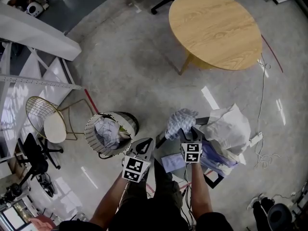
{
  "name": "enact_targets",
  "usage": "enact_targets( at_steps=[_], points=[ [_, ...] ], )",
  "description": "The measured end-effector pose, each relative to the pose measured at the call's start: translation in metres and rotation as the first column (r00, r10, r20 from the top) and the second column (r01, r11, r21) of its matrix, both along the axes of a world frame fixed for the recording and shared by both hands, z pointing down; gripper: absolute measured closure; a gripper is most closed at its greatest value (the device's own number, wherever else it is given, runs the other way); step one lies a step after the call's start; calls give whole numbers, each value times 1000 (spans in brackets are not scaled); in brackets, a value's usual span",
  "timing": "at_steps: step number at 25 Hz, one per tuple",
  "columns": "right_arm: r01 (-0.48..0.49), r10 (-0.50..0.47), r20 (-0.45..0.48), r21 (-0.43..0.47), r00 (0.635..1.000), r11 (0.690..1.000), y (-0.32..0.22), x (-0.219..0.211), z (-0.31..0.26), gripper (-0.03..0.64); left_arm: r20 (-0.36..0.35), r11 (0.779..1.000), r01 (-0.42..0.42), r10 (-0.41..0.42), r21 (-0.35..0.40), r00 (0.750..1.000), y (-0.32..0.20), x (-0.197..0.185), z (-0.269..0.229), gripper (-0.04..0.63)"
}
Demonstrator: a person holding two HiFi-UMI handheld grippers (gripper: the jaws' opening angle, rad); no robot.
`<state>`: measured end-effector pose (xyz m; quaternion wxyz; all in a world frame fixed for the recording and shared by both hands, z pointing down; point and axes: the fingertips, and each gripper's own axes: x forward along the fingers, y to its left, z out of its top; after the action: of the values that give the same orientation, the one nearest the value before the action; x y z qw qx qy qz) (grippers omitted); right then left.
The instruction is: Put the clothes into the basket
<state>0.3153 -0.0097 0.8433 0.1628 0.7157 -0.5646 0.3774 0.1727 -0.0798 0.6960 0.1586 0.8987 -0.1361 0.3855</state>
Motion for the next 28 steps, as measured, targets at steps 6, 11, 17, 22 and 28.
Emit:
enact_targets(
  at_steps=[6,11,17,22,28],
  points=[
    [-17,17,17,-11,1000,1000,3,-2,-4,496,-7,1000,-7,7,18,1000,-1,-6,-7,588],
    [-28,28,0,26,1000,999,1,0,-19,520,-15,999,-1,2,34,1000,-5,-18,-14,588],
    [-69,70,-4,92,998,993,-3,4,-50,525,-38,999,17,-15,49,999,-9,-35,-28,588],
    [-95,100,-23,166,995,982,-1,8,-91,525,-75,997,29,-23,74,997,-10,-46,-47,588],
    [-109,134,-81,253,988,961,-4,7,-155,525,-136,991,40,-23,128,991,-21,-58,-79,588]
  ],
)
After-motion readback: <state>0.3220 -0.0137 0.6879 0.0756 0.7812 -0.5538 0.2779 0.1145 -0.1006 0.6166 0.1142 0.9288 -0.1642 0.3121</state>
